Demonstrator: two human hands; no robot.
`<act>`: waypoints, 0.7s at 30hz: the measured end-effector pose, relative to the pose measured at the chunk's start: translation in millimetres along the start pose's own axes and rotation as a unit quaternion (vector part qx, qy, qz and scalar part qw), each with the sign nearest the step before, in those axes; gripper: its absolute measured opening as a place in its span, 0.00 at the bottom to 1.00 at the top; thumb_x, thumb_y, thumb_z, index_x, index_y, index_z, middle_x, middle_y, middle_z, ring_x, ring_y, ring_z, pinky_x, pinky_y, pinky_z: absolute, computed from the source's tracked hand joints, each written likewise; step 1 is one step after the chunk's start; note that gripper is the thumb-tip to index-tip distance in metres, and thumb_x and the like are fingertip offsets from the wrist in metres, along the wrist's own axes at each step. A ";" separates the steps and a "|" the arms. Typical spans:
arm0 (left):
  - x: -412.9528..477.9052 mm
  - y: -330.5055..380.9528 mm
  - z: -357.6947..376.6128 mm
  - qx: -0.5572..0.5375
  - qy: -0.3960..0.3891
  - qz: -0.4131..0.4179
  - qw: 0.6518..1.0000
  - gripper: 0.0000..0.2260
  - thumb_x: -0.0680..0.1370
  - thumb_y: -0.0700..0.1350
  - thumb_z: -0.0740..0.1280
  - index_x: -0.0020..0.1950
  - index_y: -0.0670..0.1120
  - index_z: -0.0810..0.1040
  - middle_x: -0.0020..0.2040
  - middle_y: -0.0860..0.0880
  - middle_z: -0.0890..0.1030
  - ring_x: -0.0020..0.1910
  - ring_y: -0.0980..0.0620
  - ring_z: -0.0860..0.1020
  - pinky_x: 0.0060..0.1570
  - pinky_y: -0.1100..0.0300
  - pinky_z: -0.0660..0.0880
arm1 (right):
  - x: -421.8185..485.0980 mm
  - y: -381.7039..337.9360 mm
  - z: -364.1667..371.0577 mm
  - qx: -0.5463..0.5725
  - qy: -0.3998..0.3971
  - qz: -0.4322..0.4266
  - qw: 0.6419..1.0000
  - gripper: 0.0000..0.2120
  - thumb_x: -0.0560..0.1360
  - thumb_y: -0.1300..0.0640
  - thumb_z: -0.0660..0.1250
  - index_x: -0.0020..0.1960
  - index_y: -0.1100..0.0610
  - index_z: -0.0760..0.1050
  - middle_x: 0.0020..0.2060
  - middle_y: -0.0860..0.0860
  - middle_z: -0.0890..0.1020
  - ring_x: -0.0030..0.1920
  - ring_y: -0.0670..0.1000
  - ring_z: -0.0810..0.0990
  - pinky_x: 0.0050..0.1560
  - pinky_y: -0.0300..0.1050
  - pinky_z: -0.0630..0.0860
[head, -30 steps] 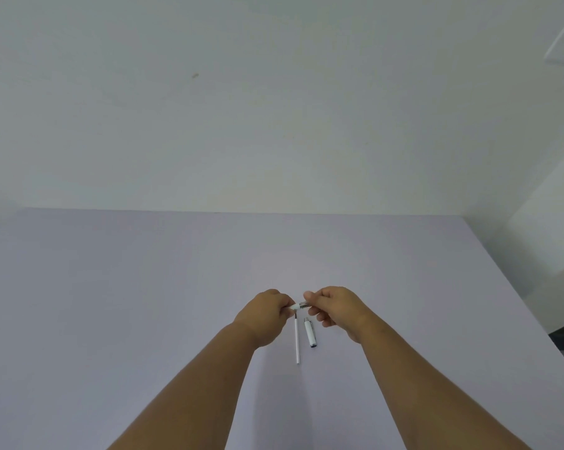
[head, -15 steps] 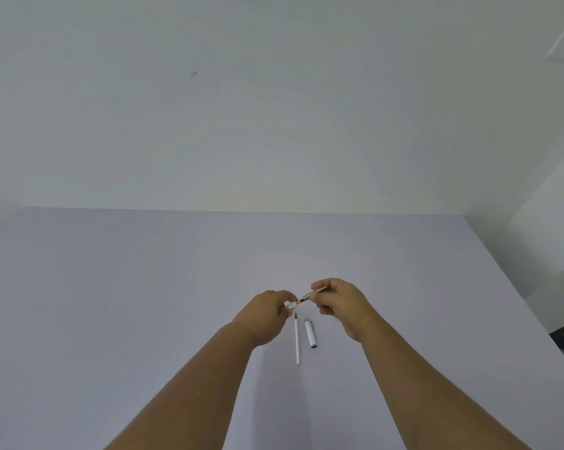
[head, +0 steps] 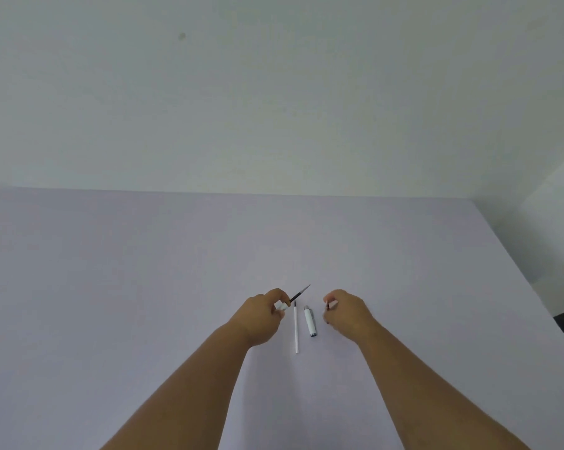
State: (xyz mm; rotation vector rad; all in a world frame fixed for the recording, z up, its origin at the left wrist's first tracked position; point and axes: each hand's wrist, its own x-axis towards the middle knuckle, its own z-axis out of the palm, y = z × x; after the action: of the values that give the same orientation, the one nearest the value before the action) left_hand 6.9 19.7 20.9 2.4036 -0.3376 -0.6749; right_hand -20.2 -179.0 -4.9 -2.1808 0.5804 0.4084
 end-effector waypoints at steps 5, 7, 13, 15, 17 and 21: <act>3.5 -6.6 12.0 0.004 -0.011 -0.002 1.000 0.11 0.79 0.46 0.57 0.59 0.54 0.73 0.52 0.46 0.79 0.41 0.50 0.73 0.43 0.60 0.69 | 3.7 11.4 18.0 -0.084 0.030 -0.007 0.996 0.08 0.72 0.60 0.67 0.50 0.60 0.78 0.47 0.55 0.81 0.47 0.54 0.78 0.49 0.45 0.76; 4.8 -7.6 14.6 0.004 -0.015 -0.005 1.000 0.11 0.79 0.46 0.57 0.59 0.54 0.73 0.50 0.47 0.78 0.41 0.51 0.73 0.43 0.60 0.69 | 4.2 13.3 21.0 -0.076 0.037 -0.006 0.996 0.08 0.72 0.59 0.68 0.50 0.59 0.79 0.49 0.55 0.82 0.49 0.54 0.79 0.49 0.44 0.75; 6.7 -9.1 17.9 0.003 -0.018 -0.005 1.000 0.10 0.79 0.46 0.57 0.58 0.55 0.73 0.48 0.47 0.79 0.39 0.53 0.72 0.42 0.60 0.69 | 6.0 18.5 23.1 -0.039 0.040 0.000 0.998 0.08 0.71 0.57 0.71 0.49 0.58 0.79 0.50 0.54 0.82 0.50 0.54 0.80 0.51 0.45 0.76; 6.7 -8.8 17.8 0.000 -0.018 -0.004 1.000 0.10 0.79 0.46 0.57 0.58 0.55 0.73 0.46 0.49 0.77 0.37 0.55 0.72 0.41 0.61 0.68 | 5.1 19.1 23.0 -0.040 0.037 0.000 0.999 0.09 0.72 0.57 0.71 0.50 0.59 0.79 0.49 0.54 0.82 0.49 0.53 0.79 0.51 0.45 0.76; 6.7 -8.0 17.6 -0.001 -0.018 -0.003 1.000 0.10 0.79 0.46 0.57 0.58 0.55 0.73 0.46 0.50 0.76 0.36 0.56 0.71 0.40 0.62 0.68 | 3.3 18.3 21.8 -0.041 0.039 -0.002 0.998 0.08 0.73 0.57 0.69 0.51 0.59 0.79 0.49 0.54 0.82 0.48 0.53 0.79 0.51 0.46 0.76; 7.3 -4.9 16.4 0.000 -0.017 0.002 1.000 0.11 0.79 0.46 0.57 0.58 0.55 0.73 0.47 0.49 0.76 0.38 0.53 0.72 0.41 0.61 0.68 | -2.3 10.3 13.5 0.091 0.065 -0.022 0.993 0.06 0.72 0.58 0.69 0.49 0.56 0.80 0.44 0.50 0.81 0.44 0.49 0.77 0.45 0.39 0.73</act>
State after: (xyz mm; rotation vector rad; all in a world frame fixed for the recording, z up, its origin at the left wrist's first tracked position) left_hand 4.5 12.7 3.9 2.3934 -0.3560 -0.7136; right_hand -28.9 -173.4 -18.6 -2.0501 0.6151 0.1838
